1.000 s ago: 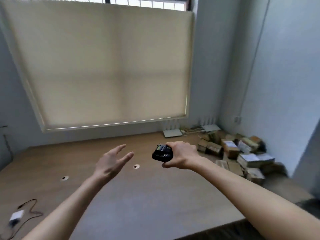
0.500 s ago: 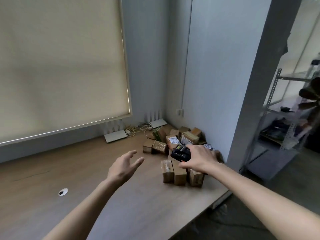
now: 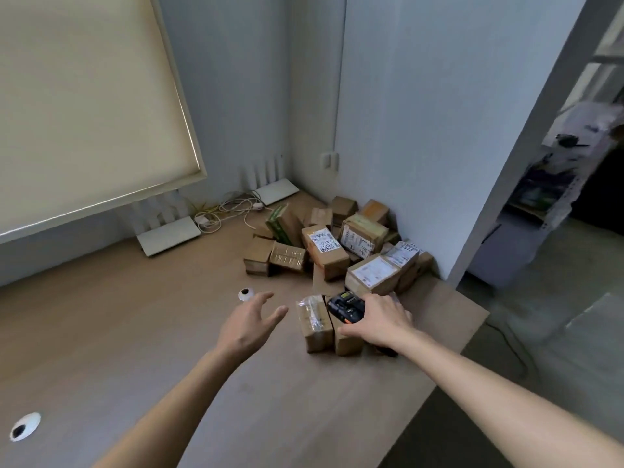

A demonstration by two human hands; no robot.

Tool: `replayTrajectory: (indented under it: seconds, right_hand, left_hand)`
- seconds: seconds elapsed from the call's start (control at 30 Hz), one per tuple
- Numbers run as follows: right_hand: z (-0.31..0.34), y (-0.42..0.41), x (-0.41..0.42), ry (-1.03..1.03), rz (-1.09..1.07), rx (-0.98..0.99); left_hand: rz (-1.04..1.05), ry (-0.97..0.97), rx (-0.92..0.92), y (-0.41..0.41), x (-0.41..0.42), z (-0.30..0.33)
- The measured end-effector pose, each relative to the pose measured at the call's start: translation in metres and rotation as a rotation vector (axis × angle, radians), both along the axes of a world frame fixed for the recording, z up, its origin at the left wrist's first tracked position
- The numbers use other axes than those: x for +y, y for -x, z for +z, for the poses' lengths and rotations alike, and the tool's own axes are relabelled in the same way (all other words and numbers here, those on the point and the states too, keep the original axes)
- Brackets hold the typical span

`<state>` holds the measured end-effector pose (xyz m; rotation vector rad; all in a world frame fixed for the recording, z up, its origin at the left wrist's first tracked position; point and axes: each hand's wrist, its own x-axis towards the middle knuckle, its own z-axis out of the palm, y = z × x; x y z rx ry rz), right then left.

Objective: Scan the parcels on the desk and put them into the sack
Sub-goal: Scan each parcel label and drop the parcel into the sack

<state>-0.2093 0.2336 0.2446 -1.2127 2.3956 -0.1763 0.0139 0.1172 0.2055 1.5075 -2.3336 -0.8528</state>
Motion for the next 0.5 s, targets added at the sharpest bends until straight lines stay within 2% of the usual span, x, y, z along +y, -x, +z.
replayTrajectory:
  seconds: [0.33,0.5]
  right_hand:
    - [-0.15,0.002,-0.084,-0.15,-0.206,-0.266]
    - [-0.19,-0.002,-0.105,-0.115,-0.258,-0.315]
  left_hand:
    - [-0.089,-0.176,-0.098,0.051,-0.103,-0.135]
    - [-0.151,-0.211,-0.104,0.08,-0.131,-0.178]
